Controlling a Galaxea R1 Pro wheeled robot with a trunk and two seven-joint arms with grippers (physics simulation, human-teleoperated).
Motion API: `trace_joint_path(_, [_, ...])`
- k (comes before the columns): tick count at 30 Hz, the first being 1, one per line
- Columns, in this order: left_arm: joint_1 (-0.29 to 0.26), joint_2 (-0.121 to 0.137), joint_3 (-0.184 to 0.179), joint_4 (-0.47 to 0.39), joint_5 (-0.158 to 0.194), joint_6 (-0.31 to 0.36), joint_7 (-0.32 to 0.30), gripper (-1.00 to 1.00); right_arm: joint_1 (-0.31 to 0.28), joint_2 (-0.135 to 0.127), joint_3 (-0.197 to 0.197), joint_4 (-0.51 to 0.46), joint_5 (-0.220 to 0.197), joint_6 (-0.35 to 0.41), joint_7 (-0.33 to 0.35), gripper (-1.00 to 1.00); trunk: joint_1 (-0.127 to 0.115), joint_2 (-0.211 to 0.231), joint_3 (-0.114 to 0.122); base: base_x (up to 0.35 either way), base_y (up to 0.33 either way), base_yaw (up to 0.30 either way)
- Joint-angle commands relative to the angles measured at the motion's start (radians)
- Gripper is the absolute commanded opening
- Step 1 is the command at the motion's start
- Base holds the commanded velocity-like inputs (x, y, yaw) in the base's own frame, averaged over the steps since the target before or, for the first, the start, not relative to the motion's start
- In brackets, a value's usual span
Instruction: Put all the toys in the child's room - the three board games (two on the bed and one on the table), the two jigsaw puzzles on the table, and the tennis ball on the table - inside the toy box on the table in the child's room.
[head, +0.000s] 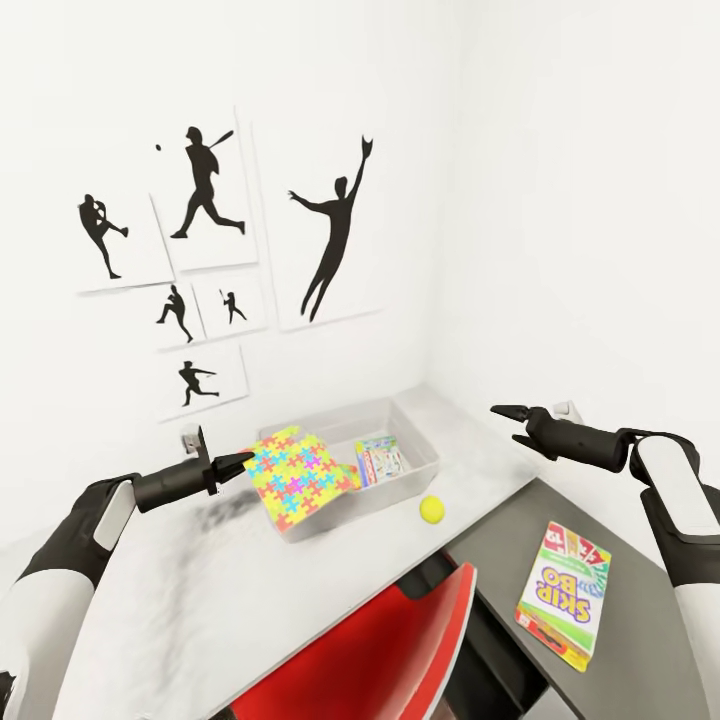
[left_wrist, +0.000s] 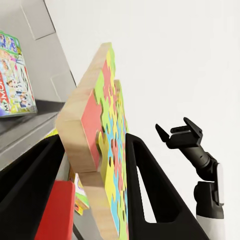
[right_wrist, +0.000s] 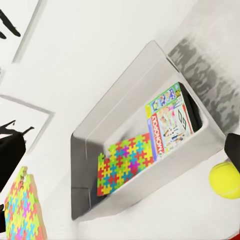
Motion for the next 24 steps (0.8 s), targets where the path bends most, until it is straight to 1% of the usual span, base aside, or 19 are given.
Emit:
trace_joint_path(1, [-0.001,0.0,0.001,0.001,-0.001,0.004,-0.004,-1.0,-0.001,0.0,-0.001,-0.001,-0.005,0.004,-0.005,1.0,0.001,-0.002,-0.002,0.014,0.0,0.171])
trace_joint_path(7, [-0.001,0.0,0.001,0.0,-0.001,0.004,-0.004,-1.0,-0.001,0.0,-0.001,0.0,-0.006,0.004,-0.005,1.0,0.001,-0.002,-0.002,0.005,0.0,0.058])
trace_joint_path(24, [-0.001,-0.002,0.001,-0.001,0.0,0.001,-0.005,-1.0,-0.001,-0.002,-0.001,-0.001,-0.007,0.004,-0.003,1.0,0.001,-0.002,-0.002,0.034,-0.005,0.003])
